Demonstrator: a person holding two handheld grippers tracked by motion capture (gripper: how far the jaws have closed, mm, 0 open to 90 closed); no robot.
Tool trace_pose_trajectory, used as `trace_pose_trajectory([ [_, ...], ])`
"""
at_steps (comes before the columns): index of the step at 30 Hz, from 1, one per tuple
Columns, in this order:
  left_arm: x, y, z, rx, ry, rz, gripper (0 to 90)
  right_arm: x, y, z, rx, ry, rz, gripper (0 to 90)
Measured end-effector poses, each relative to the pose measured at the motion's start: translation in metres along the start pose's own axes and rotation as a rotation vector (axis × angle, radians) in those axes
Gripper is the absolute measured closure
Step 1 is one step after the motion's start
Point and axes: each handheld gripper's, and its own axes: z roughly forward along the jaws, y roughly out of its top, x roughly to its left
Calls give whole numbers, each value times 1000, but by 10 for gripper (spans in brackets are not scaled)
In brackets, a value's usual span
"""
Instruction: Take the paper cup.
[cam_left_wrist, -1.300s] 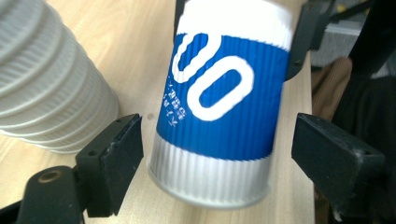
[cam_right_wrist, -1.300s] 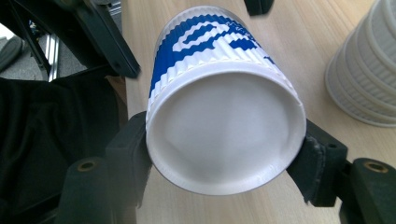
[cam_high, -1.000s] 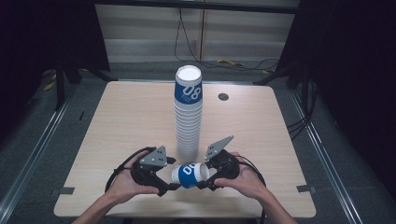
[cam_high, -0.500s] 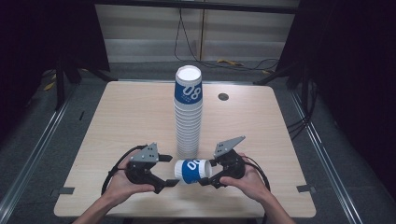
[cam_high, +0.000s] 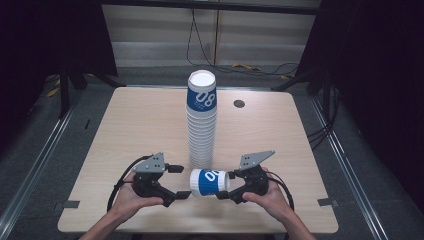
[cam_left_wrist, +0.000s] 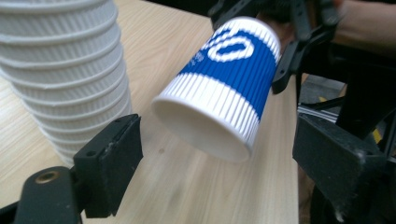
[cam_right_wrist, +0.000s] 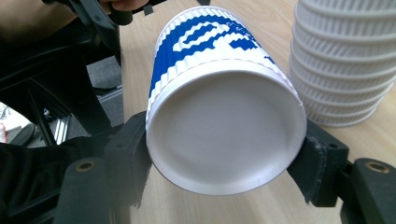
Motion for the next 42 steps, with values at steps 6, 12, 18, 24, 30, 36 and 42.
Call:
trace_pose_trajectory([
  [6,0,0,0,-10,1,-13,159,-1,-7,0,-77,28,-1,300],
  [12,0,0,-1,-26,-2,-28,159,-2,-10,-1,-149,46,0,300],
  [18,0,-1,0,-30,-11,-24,159,1,-12,2,-179,62,-14,300],
  [24,-1,-2,2,-61,-25,-46,159,1,-12,4,-244,87,-32,300],
  [30,1,-2,1,-78,-19,-56,159,1,-13,8,-267,100,-33,300],
  [36,4,-5,5,-87,-55,-91,153,4,-13,11,-286,111,-43,300],
  [42,4,-4,6,-109,-36,-94,96,2,-13,11,-314,124,-33,301],
])
